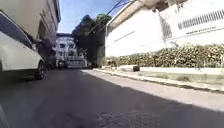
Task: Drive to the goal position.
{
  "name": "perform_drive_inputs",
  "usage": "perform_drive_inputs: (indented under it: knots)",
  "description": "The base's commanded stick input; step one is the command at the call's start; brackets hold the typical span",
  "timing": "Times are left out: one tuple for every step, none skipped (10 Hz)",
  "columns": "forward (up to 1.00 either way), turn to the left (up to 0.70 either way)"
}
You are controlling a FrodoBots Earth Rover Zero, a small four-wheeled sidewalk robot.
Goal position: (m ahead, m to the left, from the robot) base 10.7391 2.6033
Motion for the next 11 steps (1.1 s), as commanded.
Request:
perform_drive_inputs:
  knots:
    - [1.0,0.39]
    - [1.0,0.39]
    - [1.0,0.39]
    - [1.0,0.39]
    - [1.0,0.39]
    - [1.0,0.39]
    - [1.0,0.39]
    - [1.0,0.39]
    - [1.0,0.39]
    - [1.0,0.39]
    - [1.0,0.39]
